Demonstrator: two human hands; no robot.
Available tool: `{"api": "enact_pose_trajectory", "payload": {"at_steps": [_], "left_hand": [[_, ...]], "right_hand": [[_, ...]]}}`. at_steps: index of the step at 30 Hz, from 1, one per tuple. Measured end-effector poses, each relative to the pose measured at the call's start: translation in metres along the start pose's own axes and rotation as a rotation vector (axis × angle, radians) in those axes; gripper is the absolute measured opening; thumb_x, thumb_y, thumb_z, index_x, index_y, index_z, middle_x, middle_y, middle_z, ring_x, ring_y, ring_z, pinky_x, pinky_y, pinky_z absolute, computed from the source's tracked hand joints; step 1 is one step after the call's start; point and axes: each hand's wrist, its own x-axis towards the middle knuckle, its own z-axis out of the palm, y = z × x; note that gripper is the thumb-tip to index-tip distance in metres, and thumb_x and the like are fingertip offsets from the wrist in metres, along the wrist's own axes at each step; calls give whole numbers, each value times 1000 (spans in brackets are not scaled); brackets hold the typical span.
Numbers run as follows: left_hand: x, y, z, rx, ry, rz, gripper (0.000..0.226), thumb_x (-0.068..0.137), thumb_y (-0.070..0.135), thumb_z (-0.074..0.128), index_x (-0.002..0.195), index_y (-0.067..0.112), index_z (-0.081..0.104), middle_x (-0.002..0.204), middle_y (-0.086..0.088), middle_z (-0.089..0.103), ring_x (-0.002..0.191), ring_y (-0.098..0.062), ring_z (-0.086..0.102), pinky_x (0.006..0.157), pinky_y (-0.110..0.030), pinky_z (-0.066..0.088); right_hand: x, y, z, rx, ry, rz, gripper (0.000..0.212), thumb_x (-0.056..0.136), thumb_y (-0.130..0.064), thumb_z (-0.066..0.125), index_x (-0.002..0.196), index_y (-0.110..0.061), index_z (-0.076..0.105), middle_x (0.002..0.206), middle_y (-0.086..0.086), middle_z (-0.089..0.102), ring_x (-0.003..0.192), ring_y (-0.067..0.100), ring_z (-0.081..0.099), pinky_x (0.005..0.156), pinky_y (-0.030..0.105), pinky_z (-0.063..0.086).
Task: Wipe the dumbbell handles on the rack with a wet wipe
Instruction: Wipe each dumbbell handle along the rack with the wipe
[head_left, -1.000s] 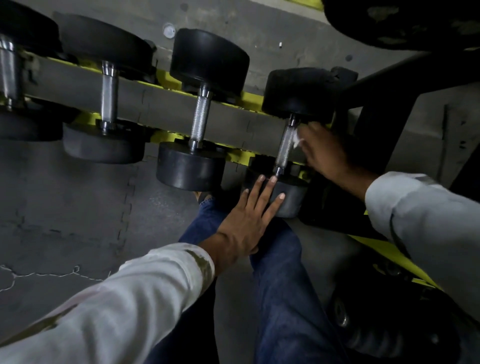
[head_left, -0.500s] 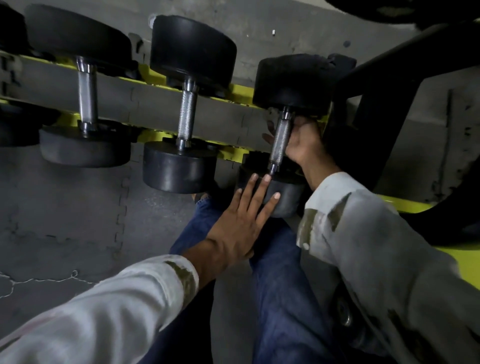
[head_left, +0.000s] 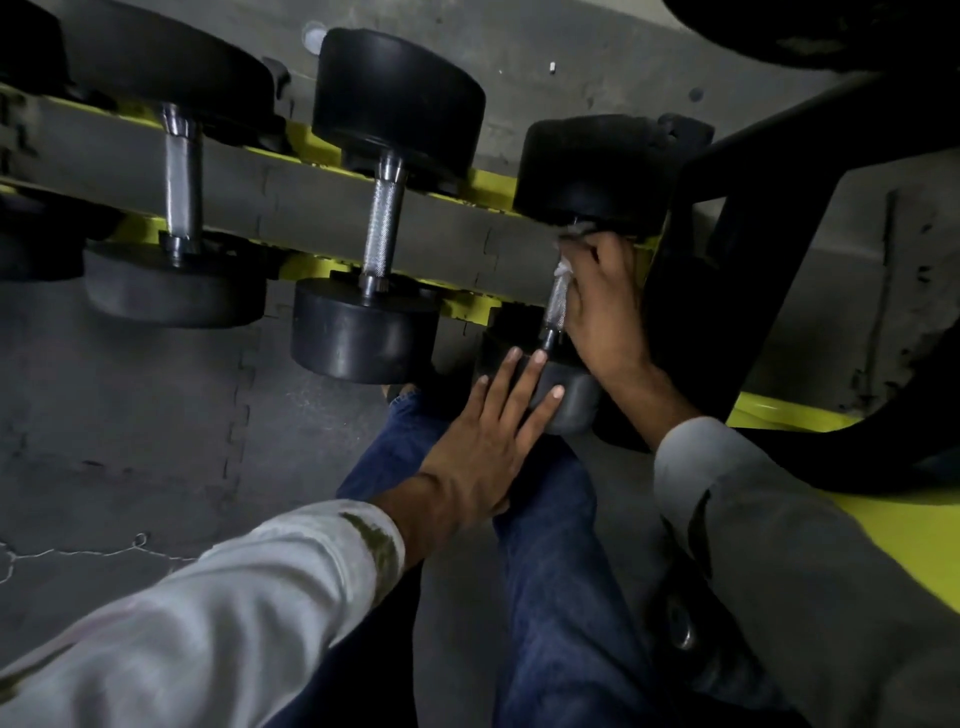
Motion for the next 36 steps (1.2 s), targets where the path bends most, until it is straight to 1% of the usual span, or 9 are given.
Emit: {"api": "enact_pose_trajectory", "payload": {"at_steps": [3, 6, 11, 16, 20, 23, 27, 31, 36], "left_hand": [[0, 0, 1, 2, 4, -1, 124, 94, 44, 65, 150, 5, -38, 152, -32, -45, 149, -52, -26, 124, -59, 15], [1, 1, 0, 17, 9, 2, 124, 93, 45, 65, 149, 5, -38, 151, -33, -45, 148, -53, -26, 124, -59, 15], [1, 1, -2, 28, -4, -15, 116, 97, 42, 59, 149, 5, -38, 150, -33, -47, 147, -53, -29, 125, -59, 12], [-3, 4, -24, 71, -103, -16, 118, 94, 51, 61, 156, 6, -28, 155, -33, -39, 149, -52, -25, 125, -58, 12], [-4, 6, -36, 62, -138, -23, 106, 100, 44, 55, 158, 7, -25, 159, -31, -34, 151, -50, -23, 125, -58, 12], [-3, 10, -34, 68, -124, -44, 109, 98, 47, 57, 158, 7, -25, 159, -31, -34, 151, -51, -22, 125, -58, 13], [-3, 12, -26, 85, -84, -50, 105, 100, 46, 53, 158, 6, -24, 158, -32, -35, 151, -52, -21, 124, -57, 16], [-3, 12, -26, 96, -95, -56, 122, 91, 54, 66, 158, 5, -25, 157, -33, -36, 151, -52, -20, 124, -57, 17], [-5, 12, -32, 105, -116, -47, 119, 93, 51, 63, 158, 5, -24, 157, -33, -36, 151, -52, -21, 124, -57, 17]], "right_hand": [[11, 10, -8, -179, -52, -78, 49, 94, -9, 52, 143, -12, 46, 140, 11, 43, 126, 31, 48, 96, 45, 50], [13, 14, -16, -183, -192, -178, 46, 96, 1, 45, 141, -4, 46, 141, 15, 42, 120, 37, 50, 95, 43, 47], [28, -15, -26, -599, -418, -314, 30, 94, -10, 46, 119, -15, 62, 127, 7, 58, 92, 34, 67, 62, 33, 47], [58, -76, -25, -837, -858, -271, 25, 99, -15, 54, 121, -14, 66, 128, 8, 64, 119, 31, 62, 85, 41, 50], [52, -90, -18, -792, -1123, -278, 29, 91, -14, 66, 120, -10, 67, 125, 10, 65, 114, 31, 63, 78, 39, 49], [50, -81, -27, -770, -1056, -353, 25, 92, -16, 64, 116, -13, 67, 120, 8, 67, 113, 30, 64, 81, 40, 49], [47, -49, -51, -683, -726, -330, 22, 93, -26, 59, 111, -22, 72, 114, 7, 71, 107, 30, 68, 81, 33, 51], [21, -34, -43, -495, -835, -392, 23, 92, -22, 56, 111, -19, 70, 110, 11, 70, 106, 34, 66, 80, 34, 51], [24, -5, -38, -21, -653, -127, 11, 83, -15, 67, 89, -24, 69, 90, -3, 72, 89, 22, 68, 74, 33, 55]]}}
